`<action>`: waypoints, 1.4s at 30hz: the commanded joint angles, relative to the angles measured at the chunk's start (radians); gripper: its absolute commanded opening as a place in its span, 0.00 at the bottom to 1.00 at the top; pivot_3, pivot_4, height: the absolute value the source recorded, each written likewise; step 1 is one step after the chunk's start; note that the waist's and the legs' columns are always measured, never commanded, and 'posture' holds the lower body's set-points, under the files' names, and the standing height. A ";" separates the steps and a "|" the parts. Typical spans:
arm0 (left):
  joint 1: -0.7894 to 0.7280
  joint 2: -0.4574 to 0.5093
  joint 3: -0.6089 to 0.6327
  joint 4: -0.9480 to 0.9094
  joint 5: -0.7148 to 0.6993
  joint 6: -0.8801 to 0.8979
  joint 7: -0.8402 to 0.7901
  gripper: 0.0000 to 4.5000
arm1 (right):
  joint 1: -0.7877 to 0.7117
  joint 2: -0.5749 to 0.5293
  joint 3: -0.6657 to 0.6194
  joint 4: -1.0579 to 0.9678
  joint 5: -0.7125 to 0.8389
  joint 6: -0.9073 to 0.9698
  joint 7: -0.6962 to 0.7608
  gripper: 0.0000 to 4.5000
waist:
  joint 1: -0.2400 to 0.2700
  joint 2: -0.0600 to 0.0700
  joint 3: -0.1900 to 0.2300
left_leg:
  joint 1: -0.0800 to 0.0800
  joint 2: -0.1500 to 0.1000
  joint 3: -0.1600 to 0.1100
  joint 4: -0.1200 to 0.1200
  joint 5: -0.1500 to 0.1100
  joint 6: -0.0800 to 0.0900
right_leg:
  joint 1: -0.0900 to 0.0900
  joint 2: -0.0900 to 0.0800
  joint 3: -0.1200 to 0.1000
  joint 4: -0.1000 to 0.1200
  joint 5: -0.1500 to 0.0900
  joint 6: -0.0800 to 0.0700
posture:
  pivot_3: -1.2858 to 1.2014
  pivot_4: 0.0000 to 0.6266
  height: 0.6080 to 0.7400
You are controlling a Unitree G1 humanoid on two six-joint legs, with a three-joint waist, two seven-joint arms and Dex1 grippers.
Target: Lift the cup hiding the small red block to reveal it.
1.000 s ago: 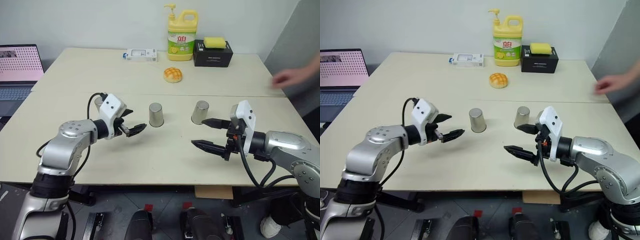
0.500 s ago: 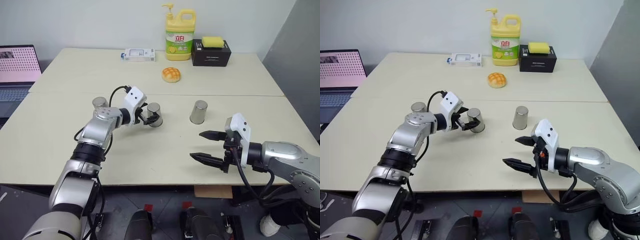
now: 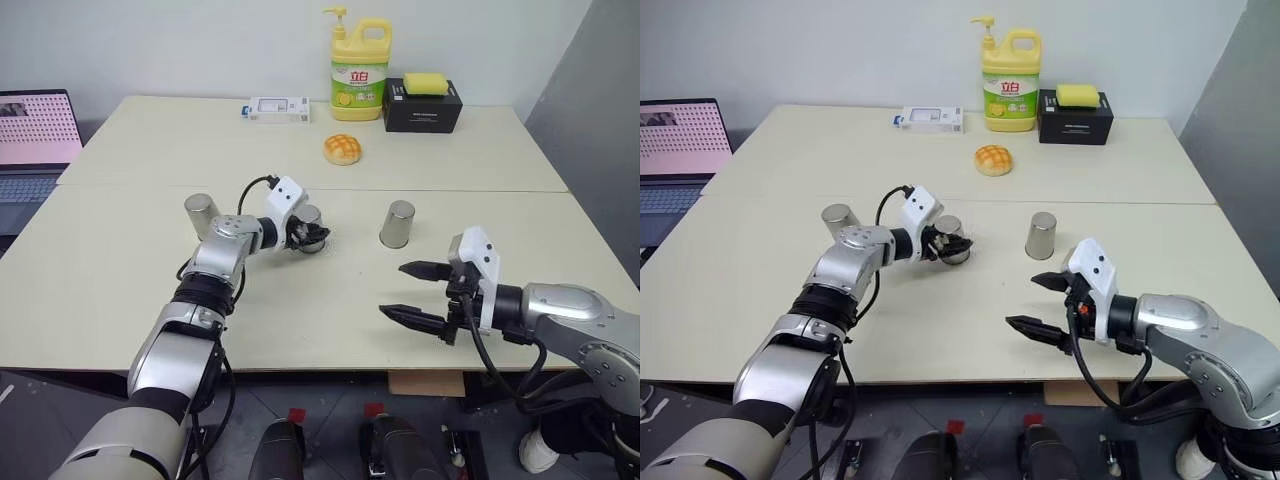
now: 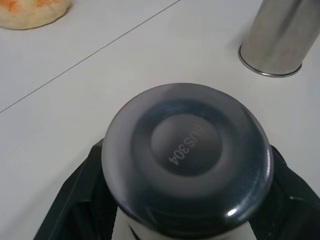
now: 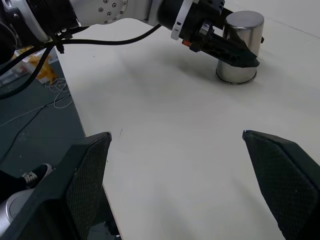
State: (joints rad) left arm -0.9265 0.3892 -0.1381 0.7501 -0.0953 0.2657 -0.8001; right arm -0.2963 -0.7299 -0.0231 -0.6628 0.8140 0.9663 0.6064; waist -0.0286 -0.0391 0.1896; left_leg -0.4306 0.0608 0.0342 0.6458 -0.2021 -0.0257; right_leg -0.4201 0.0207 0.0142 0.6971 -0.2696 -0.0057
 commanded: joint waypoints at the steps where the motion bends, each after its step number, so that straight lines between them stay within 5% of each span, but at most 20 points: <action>1: 0.000 0.016 0.058 -0.126 -0.034 0.020 0.001 0.61 | -0.011 0.003 -0.011 -0.038 0.006 -0.018 -0.006 1.00 | 0.000 0.000 0.000 | 0.000 0.000 0.000 0.000 0.000 0.000 | 0.000 0.000 0.000 0.000 0.000 0.000 | 0.52 0.24 1.00; 9: 0.081 0.101 0.178 -0.463 -0.086 0.245 0.101 0.61 | -0.010 -0.001 -0.006 -0.030 -0.014 -0.036 0.004 1.00 | -0.002 0.000 0.000 | 0.000 0.001 -0.001 0.000 0.000 0.000 | 0.000 0.000 0.001 0.000 0.000 0.000 | 0.52 0.24 1.00; 25: 0.088 0.079 0.164 -0.200 0.005 0.162 0.214 0.61 | -0.029 -0.001 0.015 -0.012 -0.044 -0.060 0.025 1.00 | 0.003 0.000 0.000 | 0.000 0.001 0.000 0.001 0.000 0.000 | 0.000 0.000 0.001 0.000 0.001 0.001 | 0.52 0.24 1.00; 32: 0.092 0.089 0.169 -0.220 -0.015 0.190 0.163 0.99 | -0.028 0.012 0.012 -0.011 -0.042 -0.065 0.025 1.00 | 0.002 0.000 0.000 | 0.000 0.001 0.000 0.001 0.000 0.000 | 0.000 0.000 0.000 0.000 0.001 0.001 | 0.52 0.24 1.00; 42: 0.185 0.220 0.198 -0.551 0.014 0.159 0.172 1.00 | -0.021 0.021 0.009 -0.013 -0.082 -0.132 0.033 1.00 | -0.001 0.000 0.000 | 0.000 0.001 -0.001 0.000 0.000 0.000 | 0.000 -0.003 0.001 0.000 0.001 0.001 | 0.52 0.24 1.00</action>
State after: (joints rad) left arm -0.7518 0.5705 0.0353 0.3112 -0.0888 0.4520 -0.6221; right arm -0.3083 -0.7064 0.0031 -0.6580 0.7472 0.8768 0.6306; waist -0.0294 -0.0390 0.1893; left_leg -0.4305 0.0623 0.0330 0.6458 -0.2020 -0.0259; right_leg -0.4204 0.0178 0.0153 0.6970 -0.2691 -0.0050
